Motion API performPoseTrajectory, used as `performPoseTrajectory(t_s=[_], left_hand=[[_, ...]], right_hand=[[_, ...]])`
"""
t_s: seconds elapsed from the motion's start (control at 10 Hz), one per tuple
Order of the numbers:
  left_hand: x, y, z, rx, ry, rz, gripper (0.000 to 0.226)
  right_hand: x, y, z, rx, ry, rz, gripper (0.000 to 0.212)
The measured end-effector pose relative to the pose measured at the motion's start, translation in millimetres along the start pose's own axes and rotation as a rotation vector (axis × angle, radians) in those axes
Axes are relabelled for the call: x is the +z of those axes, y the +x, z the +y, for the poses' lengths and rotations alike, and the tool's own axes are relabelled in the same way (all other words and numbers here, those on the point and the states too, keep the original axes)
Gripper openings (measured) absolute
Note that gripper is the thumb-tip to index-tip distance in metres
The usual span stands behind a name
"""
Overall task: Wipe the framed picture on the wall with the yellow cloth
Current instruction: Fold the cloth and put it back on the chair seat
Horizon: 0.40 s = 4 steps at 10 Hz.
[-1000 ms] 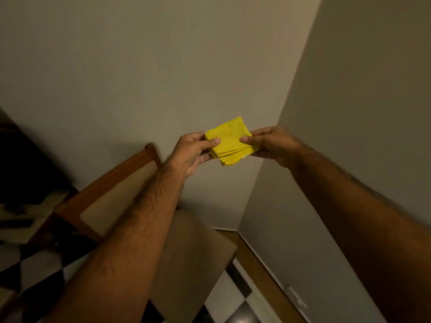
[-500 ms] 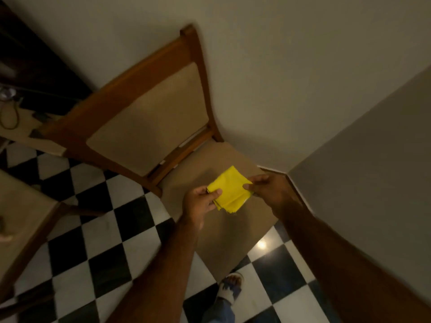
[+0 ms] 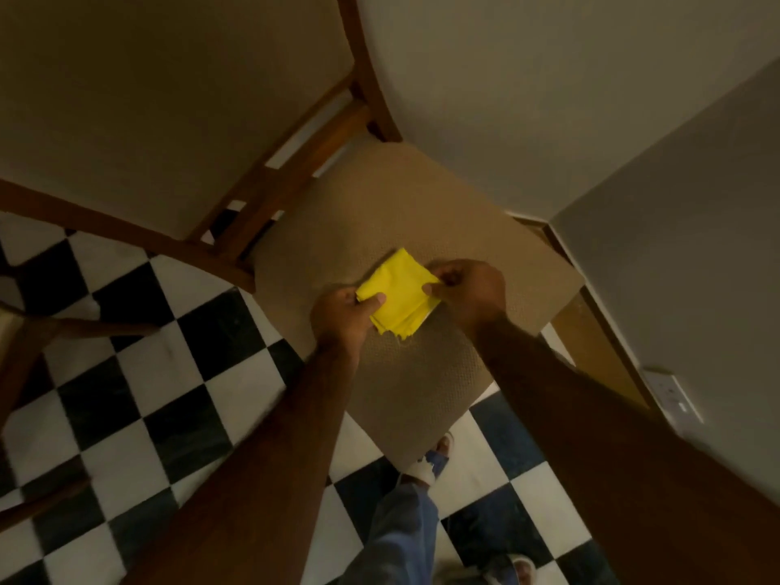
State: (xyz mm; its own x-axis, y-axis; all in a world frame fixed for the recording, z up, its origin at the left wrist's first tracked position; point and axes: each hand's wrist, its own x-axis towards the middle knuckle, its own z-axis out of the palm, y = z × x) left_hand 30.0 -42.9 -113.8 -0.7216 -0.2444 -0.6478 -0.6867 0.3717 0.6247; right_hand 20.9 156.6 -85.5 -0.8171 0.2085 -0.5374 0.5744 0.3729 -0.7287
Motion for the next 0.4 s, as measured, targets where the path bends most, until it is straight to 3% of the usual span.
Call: performPoseTrajectory(t_s=[0.1,0.2,0.3,0.4], left_hand=[[8,2,-4,0.126,0.226,0.033,0.054],[9,-5,6,0.201,0.436,0.113,0.049],[2,-30,39,0.383,0.69,0.223,0.069],[4,-43,69,0.584,0.721,0.259,0.084]], right_hand=[[15,5,19,-0.077,-0.127,-0.005,0.031],[15,2,19,-0.116,-0.278,-0.002,0.042],[-13,-16,2,-0.127,-0.519,0.067,0.074],[-46,-29,-16,-0.178,-0.629,0.206,0.09]])
